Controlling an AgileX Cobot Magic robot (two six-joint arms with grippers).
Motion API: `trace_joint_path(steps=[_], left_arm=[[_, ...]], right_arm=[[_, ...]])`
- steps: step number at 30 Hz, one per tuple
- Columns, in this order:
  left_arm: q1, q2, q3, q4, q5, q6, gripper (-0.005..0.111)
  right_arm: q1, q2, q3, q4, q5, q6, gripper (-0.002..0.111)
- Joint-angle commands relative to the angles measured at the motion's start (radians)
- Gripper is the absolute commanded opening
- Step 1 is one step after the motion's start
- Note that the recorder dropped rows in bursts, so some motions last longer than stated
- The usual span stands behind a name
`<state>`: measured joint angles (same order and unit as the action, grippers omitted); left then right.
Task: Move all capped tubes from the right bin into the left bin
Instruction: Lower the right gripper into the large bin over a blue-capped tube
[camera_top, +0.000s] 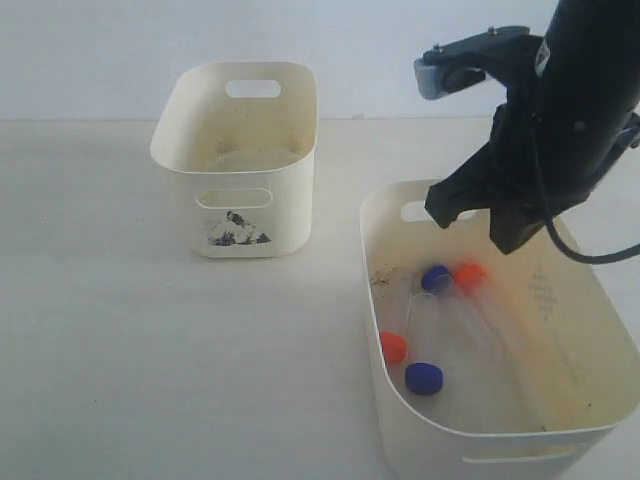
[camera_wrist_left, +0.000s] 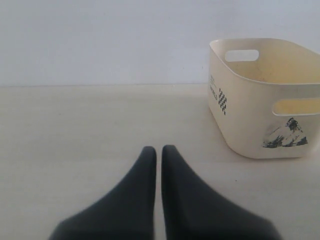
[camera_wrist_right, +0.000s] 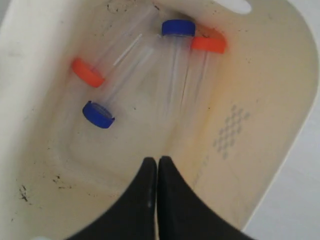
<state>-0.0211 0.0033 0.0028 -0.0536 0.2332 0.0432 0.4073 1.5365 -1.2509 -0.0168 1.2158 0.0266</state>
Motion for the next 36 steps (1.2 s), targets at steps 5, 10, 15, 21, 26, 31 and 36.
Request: trace_joint_path(steps=[5,10,15,21,26,31,36], left_arm=[[0.001,-0.003,-0.003,0.002,-0.001,-0.008,0.004],[0.001,-0.003,-0.003,0.002,-0.001,-0.008,0.004],[0.001,-0.003,-0.003,0.002,-0.001,-0.008,0.004],[0.001,-0.003,-0.003,0.002,-0.001,-0.008,0.004],[0.001,-0.003,-0.003,0.002,-0.001,-0.008,0.004],[0.001,-0.003,-0.003,0.002,-0.001,-0.008,0.004],[0.001,-0.003,-0.003,0.002,-0.001,-0.008,0.004]], right_arm=[[-0.019,0.091,-0.005,0.095,0.005,-0.036,0.0],[-0.019,0.142,-0.005,0.107,0.003,-0.04,0.0],[-0.019,0.18,-0.005,0.176,-0.041,-0.036,0.0],[-0.023,0.185,-0.005,0.137,-0.077,-0.036,0.0],[-0.08,0.185,0.065,0.181,-0.142,-0.036,0.0],[-0.096,0.185,0.121,0.213,-0.162,-0.071,0.0],[-0.092,0.185,0.121,0.257,-0.216,-0.081,0.0]])
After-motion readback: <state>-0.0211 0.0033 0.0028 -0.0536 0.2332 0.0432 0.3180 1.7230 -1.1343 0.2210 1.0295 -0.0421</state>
